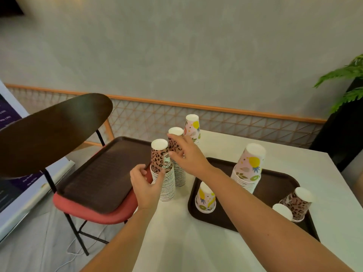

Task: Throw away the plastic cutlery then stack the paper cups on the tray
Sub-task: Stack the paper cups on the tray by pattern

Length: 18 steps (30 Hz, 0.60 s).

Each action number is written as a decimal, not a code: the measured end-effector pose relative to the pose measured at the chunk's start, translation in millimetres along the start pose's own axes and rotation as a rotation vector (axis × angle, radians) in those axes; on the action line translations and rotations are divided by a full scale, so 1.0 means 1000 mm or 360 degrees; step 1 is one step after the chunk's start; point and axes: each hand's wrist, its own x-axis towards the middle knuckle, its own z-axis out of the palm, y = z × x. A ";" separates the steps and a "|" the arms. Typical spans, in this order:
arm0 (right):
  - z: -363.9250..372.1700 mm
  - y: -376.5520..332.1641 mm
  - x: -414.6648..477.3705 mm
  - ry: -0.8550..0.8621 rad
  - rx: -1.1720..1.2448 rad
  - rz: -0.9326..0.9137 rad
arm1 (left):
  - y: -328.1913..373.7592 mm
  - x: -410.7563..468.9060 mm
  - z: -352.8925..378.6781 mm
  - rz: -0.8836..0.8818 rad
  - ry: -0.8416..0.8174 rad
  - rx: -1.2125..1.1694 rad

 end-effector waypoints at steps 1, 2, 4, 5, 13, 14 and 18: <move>0.007 -0.001 0.004 -0.0032 -0.0010 0.0015 | -0.007 0.004 -0.002 -0.0052 -0.0033 0.0034; 0.014 -0.002 0.008 -0.0055 -0.0026 0.0029 | -0.014 0.009 -0.003 -0.0112 -0.0088 0.0070; 0.026 0.000 0.014 -0.0069 -0.0108 0.0051 | -0.029 0.016 -0.003 -0.0205 -0.0253 0.0147; 0.031 0.002 0.016 -0.0067 -0.0163 0.0073 | -0.035 0.019 -0.002 -0.0247 -0.0356 0.0177; 0.046 0.011 0.017 0.0094 -0.0177 0.0116 | -0.092 0.038 0.009 -0.0460 -0.0933 0.0022; 0.046 0.011 0.015 0.0115 -0.0157 0.0102 | -0.096 0.035 0.008 -0.0460 -0.0966 -0.0011; 0.046 0.018 0.008 0.0190 0.0005 0.0158 | -0.117 0.032 0.009 -0.0539 -0.1085 -0.0048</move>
